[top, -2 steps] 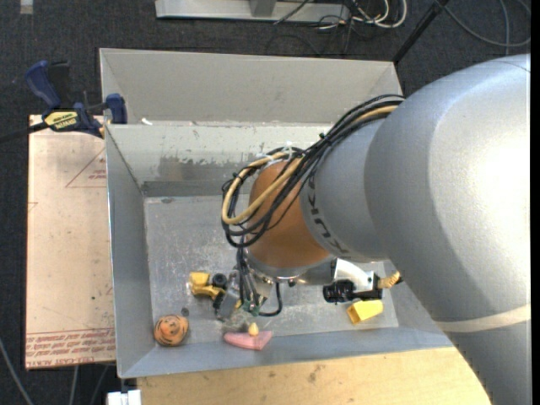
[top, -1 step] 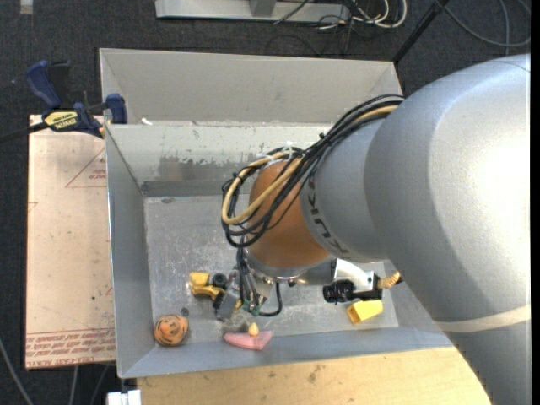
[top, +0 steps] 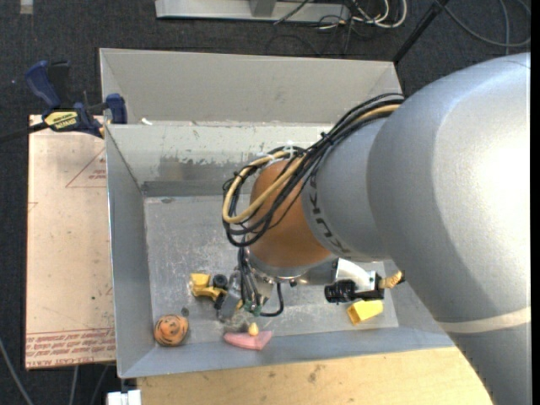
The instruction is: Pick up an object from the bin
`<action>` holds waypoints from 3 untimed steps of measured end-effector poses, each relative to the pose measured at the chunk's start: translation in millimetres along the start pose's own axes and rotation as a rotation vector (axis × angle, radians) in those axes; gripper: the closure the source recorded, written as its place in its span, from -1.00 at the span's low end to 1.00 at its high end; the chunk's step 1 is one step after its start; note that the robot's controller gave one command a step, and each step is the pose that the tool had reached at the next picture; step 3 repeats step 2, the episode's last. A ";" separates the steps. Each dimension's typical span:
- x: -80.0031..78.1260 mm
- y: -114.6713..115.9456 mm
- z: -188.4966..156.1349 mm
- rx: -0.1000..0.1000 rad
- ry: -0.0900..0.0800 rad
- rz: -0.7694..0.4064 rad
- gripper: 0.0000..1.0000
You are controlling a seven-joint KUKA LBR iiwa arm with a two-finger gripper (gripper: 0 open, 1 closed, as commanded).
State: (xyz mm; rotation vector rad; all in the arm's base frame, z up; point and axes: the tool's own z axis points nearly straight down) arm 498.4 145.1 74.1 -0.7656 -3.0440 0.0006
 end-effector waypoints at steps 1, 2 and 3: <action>1.3 -1.2 -20.2 0.004 0.004 -0.001 1.00; -0.5 0.6 -35.4 -0.002 -0.003 -0.002 1.00; -0.5 0.6 -35.4 -0.002 -0.003 -0.002 1.00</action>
Offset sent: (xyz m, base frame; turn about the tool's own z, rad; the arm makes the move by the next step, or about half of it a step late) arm 0.0000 0.0000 0.0088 0.0000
